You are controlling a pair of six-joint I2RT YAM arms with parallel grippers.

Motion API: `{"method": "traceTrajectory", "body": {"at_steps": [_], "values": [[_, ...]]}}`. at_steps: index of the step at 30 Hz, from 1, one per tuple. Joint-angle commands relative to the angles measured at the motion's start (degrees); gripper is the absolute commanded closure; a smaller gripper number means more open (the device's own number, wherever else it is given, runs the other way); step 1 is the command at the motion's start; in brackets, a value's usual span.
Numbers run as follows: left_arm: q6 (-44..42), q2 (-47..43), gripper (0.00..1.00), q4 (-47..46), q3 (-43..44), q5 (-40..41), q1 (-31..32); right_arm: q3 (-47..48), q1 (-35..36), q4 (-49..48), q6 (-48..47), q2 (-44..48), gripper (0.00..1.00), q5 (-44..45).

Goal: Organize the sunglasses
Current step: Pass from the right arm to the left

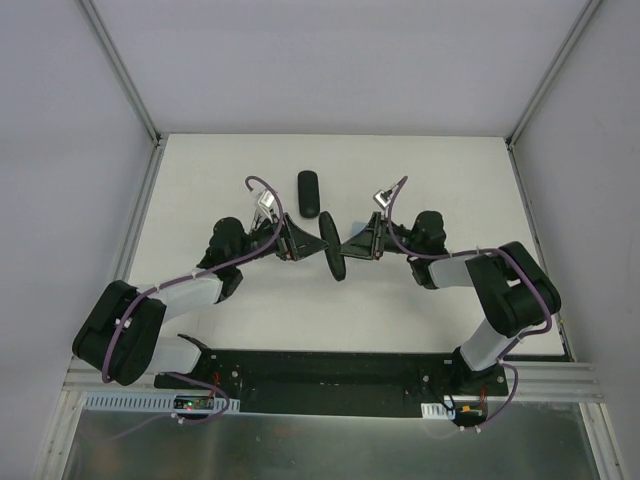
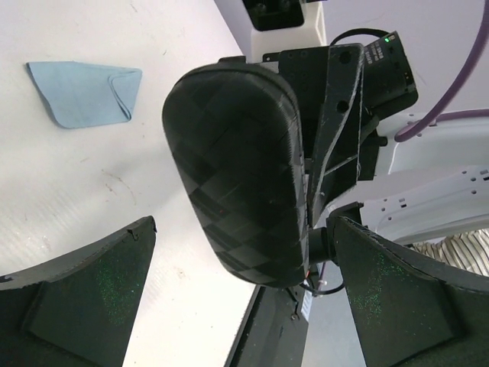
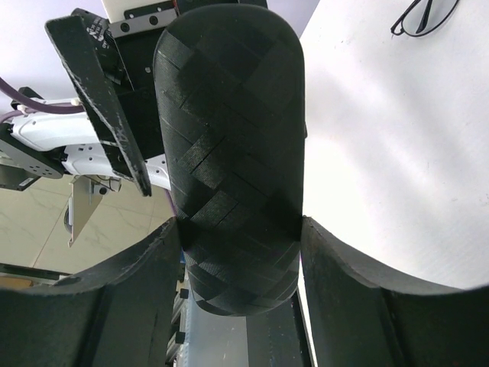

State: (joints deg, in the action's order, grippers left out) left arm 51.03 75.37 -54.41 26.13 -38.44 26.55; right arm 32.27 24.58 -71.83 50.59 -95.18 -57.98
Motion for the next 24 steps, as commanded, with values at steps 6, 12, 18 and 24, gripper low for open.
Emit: {"method": "traceTrajectory", "body": {"at_steps": [6,12,18,24], "values": [[0.7,1.4,0.01,-5.5,4.1,-1.6,2.0,2.8,1.7,-16.0,0.4,2.4,0.53,-2.5],[0.7,1.8,0.02,-5.6,4.5,-1.5,2.5,2.9,2.2,-16.0,0.1,2.5,0.53,-2.6],[0.7,0.9,0.05,-6.4,4.1,-2.3,2.5,2.6,2.1,-16.0,-0.2,2.6,0.54,-2.3],[3.6,1.8,0.08,-13.3,3.3,-6.4,2.5,1.8,2.1,-16.0,-0.9,4.0,0.54,-2.0]]}}
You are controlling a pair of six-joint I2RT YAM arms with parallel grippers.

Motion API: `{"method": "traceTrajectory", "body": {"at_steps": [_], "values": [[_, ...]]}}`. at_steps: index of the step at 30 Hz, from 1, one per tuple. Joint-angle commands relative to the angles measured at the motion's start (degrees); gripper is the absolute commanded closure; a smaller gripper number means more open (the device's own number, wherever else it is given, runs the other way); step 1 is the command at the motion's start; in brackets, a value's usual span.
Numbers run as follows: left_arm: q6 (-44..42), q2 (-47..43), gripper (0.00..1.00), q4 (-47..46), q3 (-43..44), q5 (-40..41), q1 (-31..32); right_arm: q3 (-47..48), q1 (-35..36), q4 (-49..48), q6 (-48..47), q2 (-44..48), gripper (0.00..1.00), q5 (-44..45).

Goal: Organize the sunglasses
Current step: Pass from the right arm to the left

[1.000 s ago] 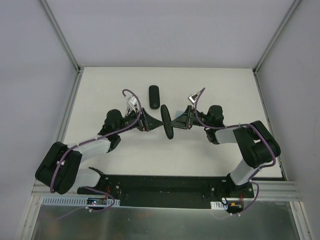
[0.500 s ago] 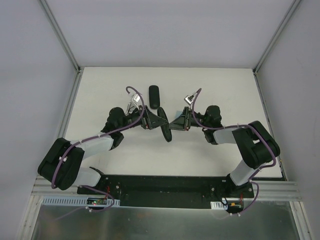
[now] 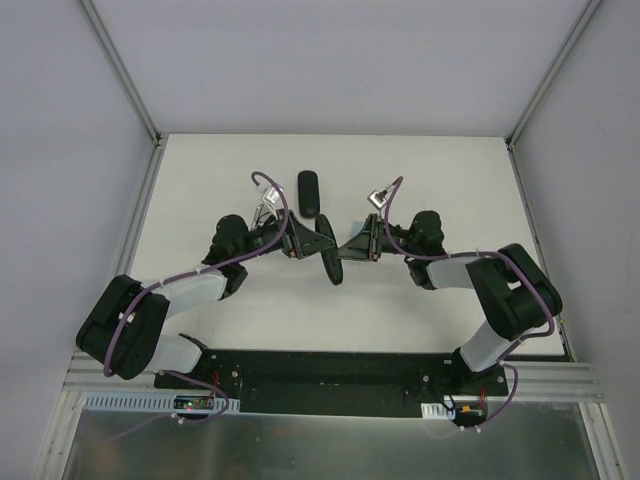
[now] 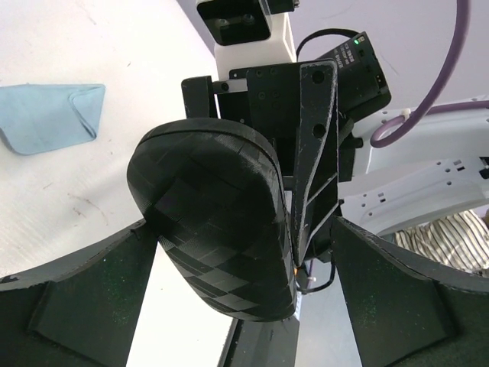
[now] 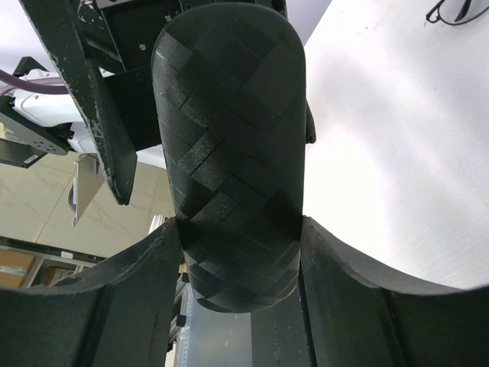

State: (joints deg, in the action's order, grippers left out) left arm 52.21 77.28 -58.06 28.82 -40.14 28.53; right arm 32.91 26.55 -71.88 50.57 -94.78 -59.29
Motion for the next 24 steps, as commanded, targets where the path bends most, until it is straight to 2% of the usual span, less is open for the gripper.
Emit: {"method": "traceTrajectory", "body": {"at_steps": [1,11,24], "values": [[3.0,0.0,0.08,-10.8,0.5,-5.2,0.6,1.0,0.2,-15.9,-1.3,4.0,0.54,-0.6],[3.3,-1.0,0.15,-11.6,0.5,-7.0,0.6,0.3,0.0,-15.9,-1.9,5.4,0.54,-0.3],[3.4,-2.7,0.17,-11.6,0.1,-8.6,0.6,-0.3,-0.1,-16.0,-2.3,6.7,0.55,-0.5]]}}
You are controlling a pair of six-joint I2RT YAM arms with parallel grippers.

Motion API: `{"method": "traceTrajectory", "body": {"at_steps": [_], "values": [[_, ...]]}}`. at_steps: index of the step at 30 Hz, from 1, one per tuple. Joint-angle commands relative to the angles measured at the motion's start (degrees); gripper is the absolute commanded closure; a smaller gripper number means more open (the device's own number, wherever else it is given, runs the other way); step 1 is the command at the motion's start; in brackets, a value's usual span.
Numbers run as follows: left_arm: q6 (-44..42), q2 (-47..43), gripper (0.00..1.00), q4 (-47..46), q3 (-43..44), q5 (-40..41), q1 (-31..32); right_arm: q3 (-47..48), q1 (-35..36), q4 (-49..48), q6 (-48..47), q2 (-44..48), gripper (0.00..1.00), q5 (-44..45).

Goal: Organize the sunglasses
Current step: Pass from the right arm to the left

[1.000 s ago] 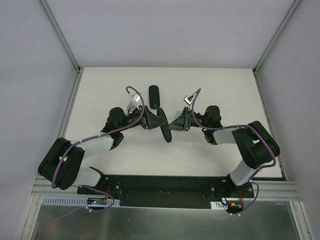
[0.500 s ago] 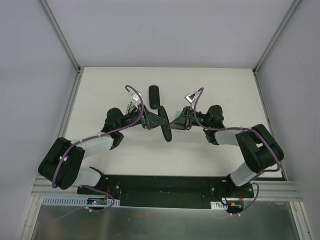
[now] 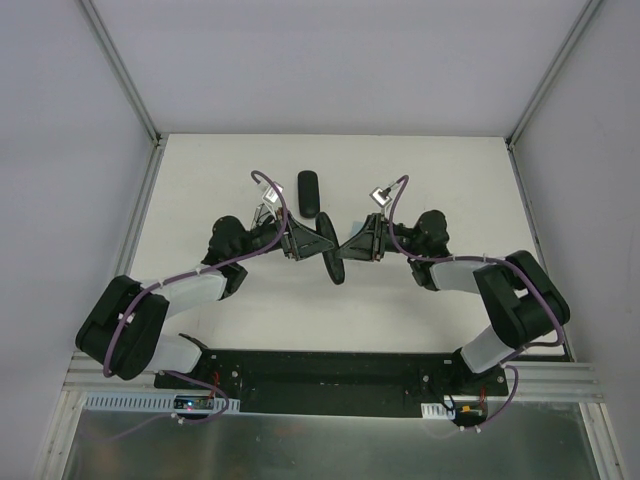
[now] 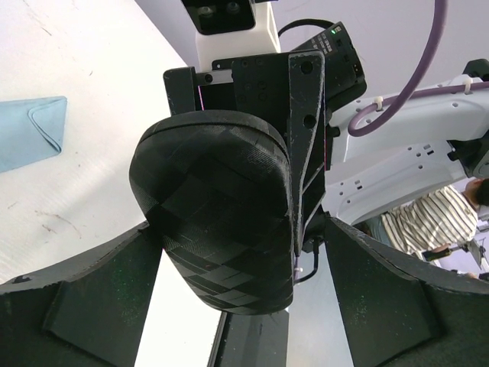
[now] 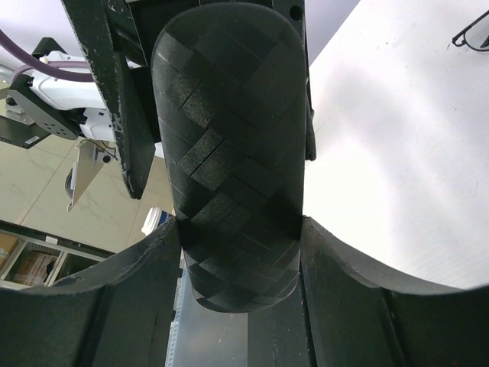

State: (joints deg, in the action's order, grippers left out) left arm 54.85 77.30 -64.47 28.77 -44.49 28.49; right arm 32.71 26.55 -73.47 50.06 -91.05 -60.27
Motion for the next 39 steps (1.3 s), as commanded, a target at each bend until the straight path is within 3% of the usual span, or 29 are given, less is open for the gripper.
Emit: {"method": "traceTrajectory", "body": {"at_steps": [1,11,14,17,23,32,39], "values": [[0.8,-2.8,0.18,-5.1,0.1,-4.3,0.6,-0.3,-0.1,-14.4,-1.7,3.4,0.55,0.5],[0.5,-3.6,0.28,-4.6,-0.4,-4.1,0.5,-0.6,-0.2,-14.4,-2.0,4.2,0.55,0.3],[0.3,-3.7,0.38,-4.3,-0.1,-4.1,0.5,-0.5,-0.3,-14.4,-1.9,4.0,0.55,0.4],[-1.2,-4.1,0.56,-1.4,0.7,-3.9,0.5,-0.5,-0.3,-14.3,-2.1,4.0,0.55,0.3],[-5.9,-5.8,0.67,7.1,1.8,-2.2,0.5,-0.3,-0.2,-14.3,-2.3,3.4,0.55,0.9],[-14.7,-6.5,0.72,26.2,6.6,3.4,0.5,0.9,-0.2,-12.7,-1.7,1.0,0.61,1.3],[-15.7,-4.9,0.75,29.3,7.7,4.6,0.5,0.8,-0.1,-3.1,-8.7,3.4,0.62,2.4]]}}
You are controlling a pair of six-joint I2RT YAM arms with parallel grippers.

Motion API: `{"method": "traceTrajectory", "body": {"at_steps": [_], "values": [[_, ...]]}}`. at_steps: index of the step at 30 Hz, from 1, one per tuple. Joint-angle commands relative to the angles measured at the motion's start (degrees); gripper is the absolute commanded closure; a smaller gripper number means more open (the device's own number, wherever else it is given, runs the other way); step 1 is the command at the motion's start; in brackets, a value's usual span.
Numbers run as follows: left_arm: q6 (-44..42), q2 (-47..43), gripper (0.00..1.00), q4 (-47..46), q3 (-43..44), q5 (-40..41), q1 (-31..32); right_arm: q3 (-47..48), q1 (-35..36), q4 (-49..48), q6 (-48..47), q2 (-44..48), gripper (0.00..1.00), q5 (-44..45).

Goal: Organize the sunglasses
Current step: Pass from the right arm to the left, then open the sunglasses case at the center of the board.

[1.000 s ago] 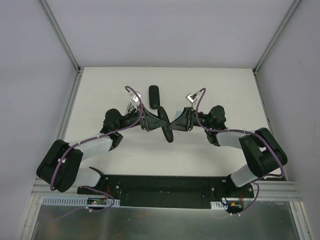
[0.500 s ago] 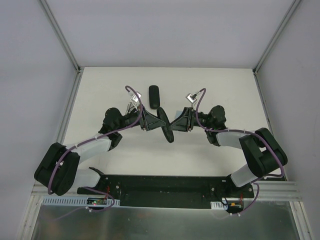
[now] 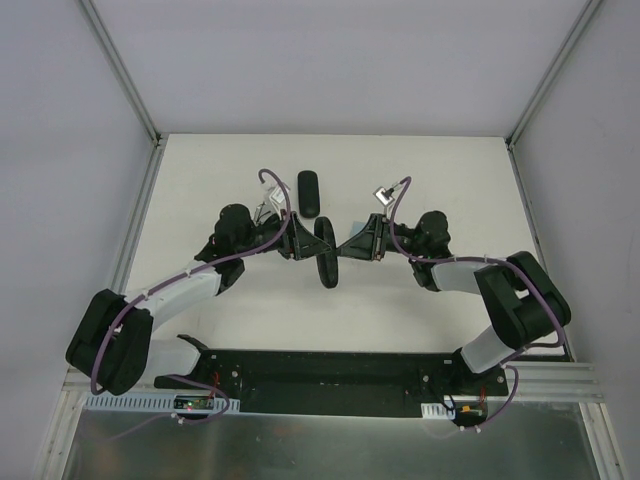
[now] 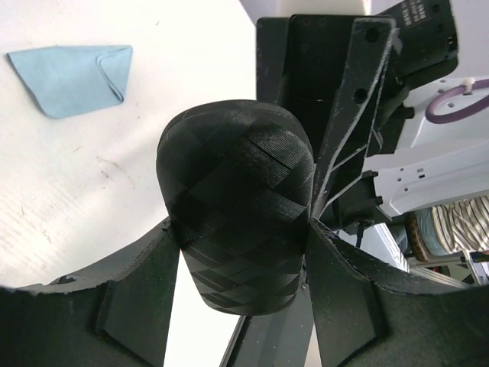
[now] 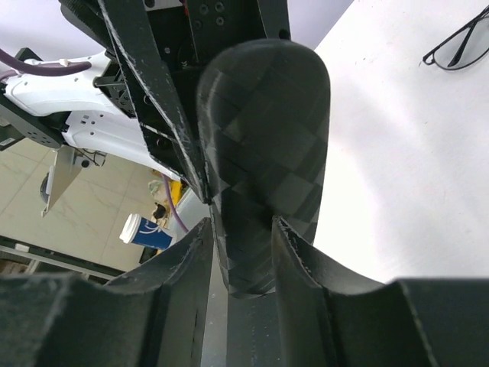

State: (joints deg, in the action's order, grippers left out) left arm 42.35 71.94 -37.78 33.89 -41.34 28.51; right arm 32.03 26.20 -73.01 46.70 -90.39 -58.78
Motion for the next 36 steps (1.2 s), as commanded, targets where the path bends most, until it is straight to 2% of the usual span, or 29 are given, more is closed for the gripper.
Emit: {"method": "traceTrajectory", "body": {"at_steps": [1,3,4,6,8,9,11,13,20,25,29,36], "values": [[-3.2,0.7,0.75,2.6,2.7,1.3,0.6,1.5,0.6,-0.2,-7.0,3.5,0.62,1.2],[-3.1,1.0,0.75,2.4,2.8,0.8,0.6,1.5,1.2,3.0,-10.3,5.0,0.62,1.7],[-2.8,0.9,0.75,2.1,2.9,0.5,0.5,1.4,1.4,3.1,-10.7,5.6,0.58,1.6],[-2.1,0.7,0.75,1.2,2.8,-0.3,0.5,0.8,1.4,2.3,-10.8,5.9,0.37,1.6],[-1.4,0.0,0.75,0.8,2.8,-1.1,0.5,0.7,1.1,1.6,-10.2,5.8,0.26,1.7],[-1.0,-0.5,0.75,0.7,2.8,-1.4,0.5,0.6,1.1,0.9,-10.0,5.8,0.16,1.4],[0.1,-1.6,0.75,-0.2,2.8,-2.2,0.5,0.5,1.1,-1.2,-8.6,5.4,0.08,1.0],[1.8,-2.7,0.75,-1.8,2.4,-3.5,0.5,0.4,1.1,-4.1,-6.7,5.3,0.05,-0.1],[7.4,-5.1,0.75,-9.2,1.8,-6.6,0.5,0.8,1.9,-5.6,-5.5,6.4,0.06,-1.9],[7.2,-6.8,0.75,-10.4,1.6,-7.0,0.5,1.5,3.2,-10.1,-2.2,4.8,0.14,-3.5],[7.1,-6.5,0.75,-10.9,1.4,-6.8,0.6,2.3,4.5,-12.6,-0.7,3.8,0.16,-4.8],[6.9,-6.4,0.75,-11.3,1.2,-6.6,0.6,2.4,4.8,-13.1,-0.7,3.6,0.36,-5.2]]}}
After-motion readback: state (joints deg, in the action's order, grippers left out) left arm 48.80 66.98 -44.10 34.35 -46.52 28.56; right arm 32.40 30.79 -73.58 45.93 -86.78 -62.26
